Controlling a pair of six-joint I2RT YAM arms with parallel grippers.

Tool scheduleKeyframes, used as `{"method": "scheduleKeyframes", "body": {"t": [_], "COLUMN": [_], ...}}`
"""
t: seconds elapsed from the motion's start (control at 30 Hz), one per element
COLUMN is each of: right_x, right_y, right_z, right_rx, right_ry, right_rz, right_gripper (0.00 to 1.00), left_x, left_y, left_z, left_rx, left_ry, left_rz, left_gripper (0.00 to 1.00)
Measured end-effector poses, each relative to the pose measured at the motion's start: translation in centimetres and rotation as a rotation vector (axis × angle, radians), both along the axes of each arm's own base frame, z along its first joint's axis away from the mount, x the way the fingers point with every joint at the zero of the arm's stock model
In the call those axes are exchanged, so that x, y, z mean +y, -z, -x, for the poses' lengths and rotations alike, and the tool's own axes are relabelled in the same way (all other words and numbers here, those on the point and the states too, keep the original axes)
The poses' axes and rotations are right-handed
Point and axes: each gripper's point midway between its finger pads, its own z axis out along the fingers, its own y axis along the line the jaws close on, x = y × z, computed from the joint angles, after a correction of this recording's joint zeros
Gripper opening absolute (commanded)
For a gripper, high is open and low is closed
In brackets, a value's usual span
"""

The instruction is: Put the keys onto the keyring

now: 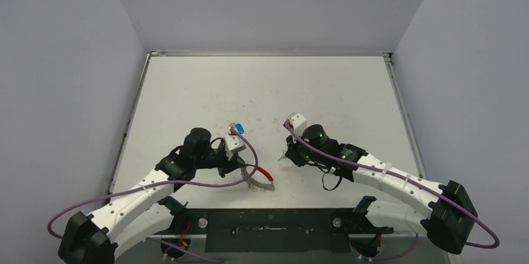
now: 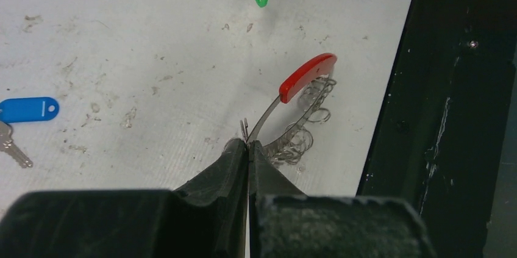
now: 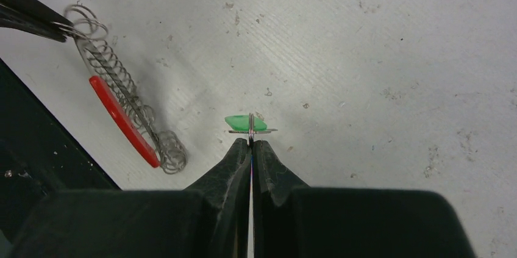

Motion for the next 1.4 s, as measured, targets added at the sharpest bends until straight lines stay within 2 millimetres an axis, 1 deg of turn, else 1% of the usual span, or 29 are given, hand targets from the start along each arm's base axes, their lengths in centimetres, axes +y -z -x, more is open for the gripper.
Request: {"method": "scheduleKeyframes", "body": {"t": [0.13, 0.2, 0.27, 0.33, 0.43, 0.6, 0.67, 0.73, 0.87, 1.03, 1.17, 1.23, 1.4], "right_x": [0.3, 0.4, 0.5, 0.5, 0.6, 0.6, 0.6, 0.6, 0.6, 0.5, 0.4, 0.4, 0.5], "right_y": [-0.1, -0.2, -0.2, -0.2, -0.2, -0.2, -0.2, -0.3, -0.3, 0.1, 0.3, 0.2, 0.0], "right_z": [0.2, 0.2, 0.3, 0.3, 0.4, 0.4, 0.4, 0.3, 0.3, 0.5, 0.6, 0.7, 0.7], "right_rx": [0.003, 0.003, 0.004, 0.005, 0.005, 0.001, 0.000, -0.003, -0.003, 0.002, 0.008, 0.008, 0.003], "right_ry": [-0.015, -0.021, -0.026, -0.029, -0.041, -0.052, -0.056, -0.057, -0.057, -0.058, -0.060, -0.061, -0.062], "right_rz": [-0.014, -0.019, -0.020, -0.021, -0.021, -0.019, -0.020, -0.022, -0.023, -0.018, -0.014, -0.017, -0.023], "right_gripper": [0.00, 0.00, 0.00, 0.00, 0.00, 0.00, 0.00, 0.00, 0.00, 0.00, 0.00, 0.00, 0.00], "left_x": [-0.9, -1.1, -1.3, -1.2, -0.5, 1.7, 2.8, 3.7, 5.5, 7.3, 8.5, 9.0, 10.2], "left_y": [1.7, 1.7, 1.2, 0.3, -2.0, -5.9, -7.0, -7.6, -7.4, -4.9, -3.2, -3.2, -4.3], "left_z": [0.2, 0.2, 0.2, 0.2, 0.4, 1.1, 1.5, 1.7, 1.6, 1.1, 0.9, 0.9, 1.1], "left_rx": [0.021, 0.006, -0.017, -0.049, -0.109, -0.204, -0.238, -0.262, -0.288, -0.266, -0.262, -0.285, -0.371], "left_ry": [0.017, 0.016, 0.015, 0.005, -0.020, -0.077, -0.090, -0.103, -0.121, -0.080, -0.047, -0.039, -0.041], "left_rz": [-0.056, -0.064, -0.063, -0.054, -0.028, -0.011, -0.025, -0.047, -0.148, -0.360, -0.476, -0.503, -0.516], "left_gripper": [0.00, 0.00, 0.00, 0.00, 0.00, 0.00, 0.00, 0.00, 0.00, 0.00, 0.00, 0.00, 0.00]}}
